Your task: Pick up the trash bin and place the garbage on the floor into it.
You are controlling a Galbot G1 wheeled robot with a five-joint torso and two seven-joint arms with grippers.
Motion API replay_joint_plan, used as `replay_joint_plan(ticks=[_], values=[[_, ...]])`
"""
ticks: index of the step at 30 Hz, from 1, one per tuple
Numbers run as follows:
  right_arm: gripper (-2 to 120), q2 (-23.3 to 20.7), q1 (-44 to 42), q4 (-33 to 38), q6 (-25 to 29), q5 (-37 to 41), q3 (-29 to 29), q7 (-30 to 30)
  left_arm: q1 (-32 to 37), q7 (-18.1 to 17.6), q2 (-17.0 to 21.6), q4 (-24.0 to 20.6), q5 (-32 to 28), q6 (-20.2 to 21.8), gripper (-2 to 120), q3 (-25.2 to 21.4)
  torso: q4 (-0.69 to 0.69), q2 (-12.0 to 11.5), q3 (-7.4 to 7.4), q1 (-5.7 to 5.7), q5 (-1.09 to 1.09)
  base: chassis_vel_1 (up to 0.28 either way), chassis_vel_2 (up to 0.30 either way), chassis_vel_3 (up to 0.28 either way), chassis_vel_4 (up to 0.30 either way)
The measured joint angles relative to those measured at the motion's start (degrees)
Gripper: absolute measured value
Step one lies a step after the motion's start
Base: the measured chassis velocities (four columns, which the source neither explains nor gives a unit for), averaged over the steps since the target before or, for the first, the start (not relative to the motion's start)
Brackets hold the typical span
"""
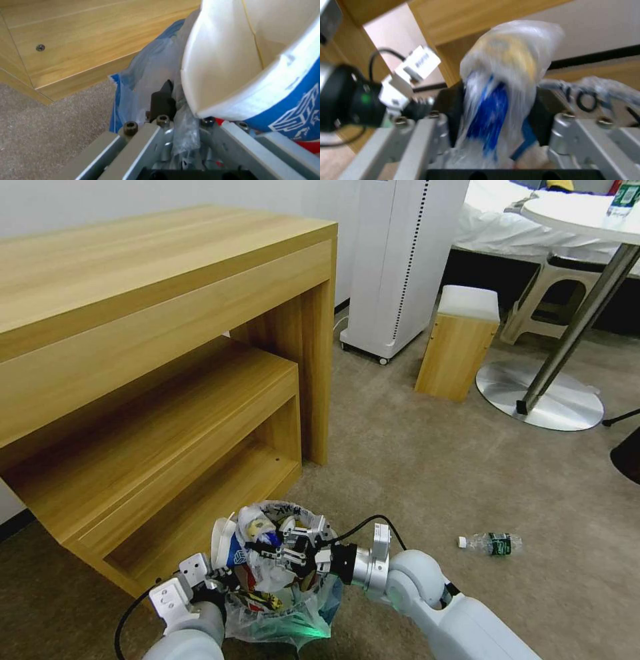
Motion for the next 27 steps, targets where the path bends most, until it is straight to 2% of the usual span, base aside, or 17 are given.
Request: replay_joint_plan(ticks=[6,7,11,14,19,21,27], values=[[73,-1.5,-0.7,1.0,-0.3,-3.0,1.5,0.2,0.0,0.1,0.0,0.0,0.0,0.0,1,0.0,0.00,0.0,0.00,0.00,-0.01,0.000,0.000,0.000,0.000],[73,-1.5,-0.7,1.0,-0.3,-3.0,1.5,0.2,0.0,0.1,0.0,0.0,0.0,0.0,1,0.0,0.00,0.0,0.00,0.00,-0.01,0.000,0.000,0.000,0.000],[91,-1.8,-1.3,2.1,0.4,-3.1,2.8,0.3,-0.1,0.1,0.1,-0.1,-0.2,0.0,1,-0.4,0.00,0.0,0.00,0.00,0.00,0.000,0.000,0.000,0.000],[98,-2.6,-1.7,3.1,0.7,-3.8,3.7,0.6,-0.2,0.1,0.3,-0.2,-0.5,0.0,1,-0.8,0.00,0.0,0.00,0.00,0.00,0.000,0.000,0.000,0.000],[100,-5.0,-2.4,5.2,0.4,-7.2,6.1,2.8,-0.3,0.1,0.6,-0.6,-1.1,0.1,1,-1.3,0.00,0.0,0.00,0.00,0.00,0.000,0.000,0.000,0.000],[100,-7.1,-3.4,7.3,0.1,-9.0,9.0,3.6,-0.3,0.1,0.8,-1.1,-1.4,0.1,1,-1.5,0.00,0.0,0.00,0.00,0.00,0.000,0.000,0.000,0.000],[100,-9.2,-5.6,10.7,0.2,-9.0,13.5,3.3,-0.4,0.1,0.8,-1.1,-1.6,0.2,1,-1.4,0.00,0.0,0.00,0.00,0.00,0.000,0.000,0.000,0.000]])
